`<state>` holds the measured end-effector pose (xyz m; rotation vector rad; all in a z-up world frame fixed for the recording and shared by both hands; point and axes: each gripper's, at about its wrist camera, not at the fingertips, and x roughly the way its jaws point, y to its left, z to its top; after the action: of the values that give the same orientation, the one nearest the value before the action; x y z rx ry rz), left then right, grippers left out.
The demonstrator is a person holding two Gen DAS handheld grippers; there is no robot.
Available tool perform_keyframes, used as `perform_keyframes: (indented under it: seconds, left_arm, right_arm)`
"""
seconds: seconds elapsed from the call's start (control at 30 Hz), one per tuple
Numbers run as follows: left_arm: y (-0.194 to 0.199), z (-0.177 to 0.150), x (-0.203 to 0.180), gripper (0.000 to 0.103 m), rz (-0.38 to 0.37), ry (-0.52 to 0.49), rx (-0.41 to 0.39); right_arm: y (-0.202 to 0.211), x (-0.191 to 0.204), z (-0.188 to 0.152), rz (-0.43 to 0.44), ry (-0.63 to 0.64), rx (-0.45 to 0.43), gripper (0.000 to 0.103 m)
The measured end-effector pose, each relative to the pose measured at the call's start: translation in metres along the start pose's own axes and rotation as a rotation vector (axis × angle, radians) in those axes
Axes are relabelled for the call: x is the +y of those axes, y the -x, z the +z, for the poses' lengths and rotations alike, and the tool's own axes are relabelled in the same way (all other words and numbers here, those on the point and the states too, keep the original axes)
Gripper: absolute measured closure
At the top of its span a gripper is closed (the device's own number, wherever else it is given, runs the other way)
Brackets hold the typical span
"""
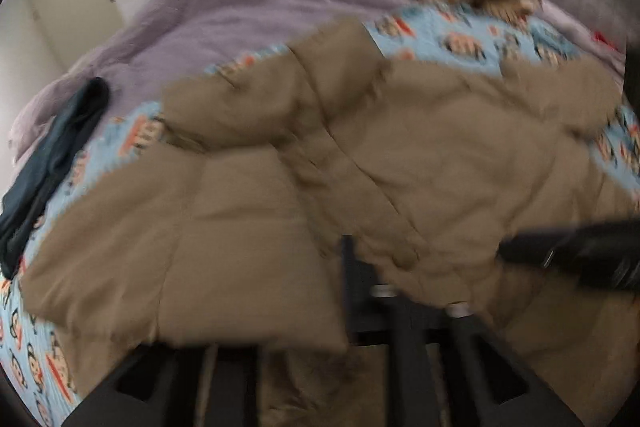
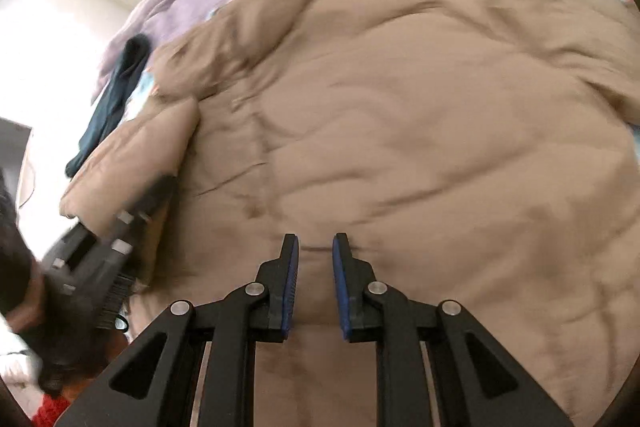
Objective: Fold large clothes
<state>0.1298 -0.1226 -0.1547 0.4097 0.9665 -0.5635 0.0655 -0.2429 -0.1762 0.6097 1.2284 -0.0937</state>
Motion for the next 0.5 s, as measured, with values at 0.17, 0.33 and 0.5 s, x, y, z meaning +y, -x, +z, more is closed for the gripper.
perform_keyframes:
  seconds: [0.17,0.33,0.5]
  left_arm:
    - [0.018,-0.015,-0.011,0.027,0.001,-0.032,-0.028]
    - [0.078,-0.032,0.024,0.027,-0.017,0.078,-0.113]
    - [0.115,-0.065,0.097,0.027,0.17,0.345,-0.162]
  right_arm:
    - [0.006,-0.009,0.011,-0.009,-0.001,-0.014,0.083]
    - [0.037,-0.009,0.005,-0.049,0.12,-0.061,0.044]
    - [0.075,0.057,-0.02,-0.055,0.451,-0.201,0.019]
